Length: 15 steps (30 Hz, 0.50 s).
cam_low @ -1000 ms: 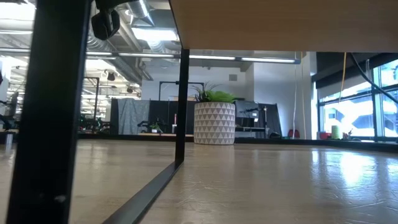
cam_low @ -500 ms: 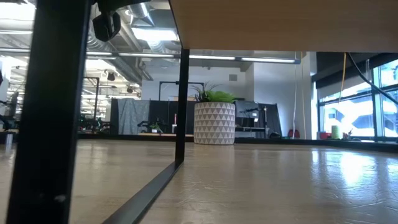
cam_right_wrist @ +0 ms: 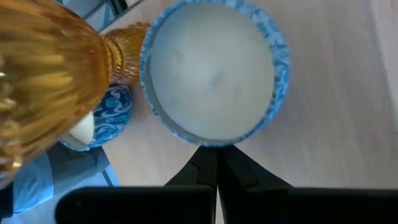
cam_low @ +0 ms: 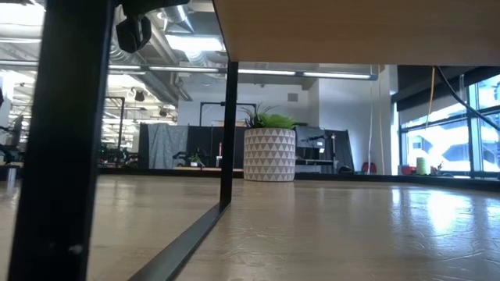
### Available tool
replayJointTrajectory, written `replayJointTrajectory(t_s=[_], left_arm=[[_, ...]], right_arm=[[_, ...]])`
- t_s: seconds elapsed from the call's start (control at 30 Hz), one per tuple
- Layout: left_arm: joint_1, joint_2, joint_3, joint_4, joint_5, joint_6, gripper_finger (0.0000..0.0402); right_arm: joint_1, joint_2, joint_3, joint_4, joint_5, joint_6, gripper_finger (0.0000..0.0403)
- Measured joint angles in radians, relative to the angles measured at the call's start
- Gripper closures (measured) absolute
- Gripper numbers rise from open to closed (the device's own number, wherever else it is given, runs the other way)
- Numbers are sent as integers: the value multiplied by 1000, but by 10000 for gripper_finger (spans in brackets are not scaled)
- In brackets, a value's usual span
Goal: Pick & Place candle stick holders
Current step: Put the light blue scented candle on the shelf aligned with the yellow glass candle holder
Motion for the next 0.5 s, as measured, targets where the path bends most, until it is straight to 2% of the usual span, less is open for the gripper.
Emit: replayJointTrajectory(t_s=[0.5], left_arm=[[-10, 0, 0, -4, 7, -1, 398]], right_arm=[[-2, 0, 0, 24, 66, 9, 403]])
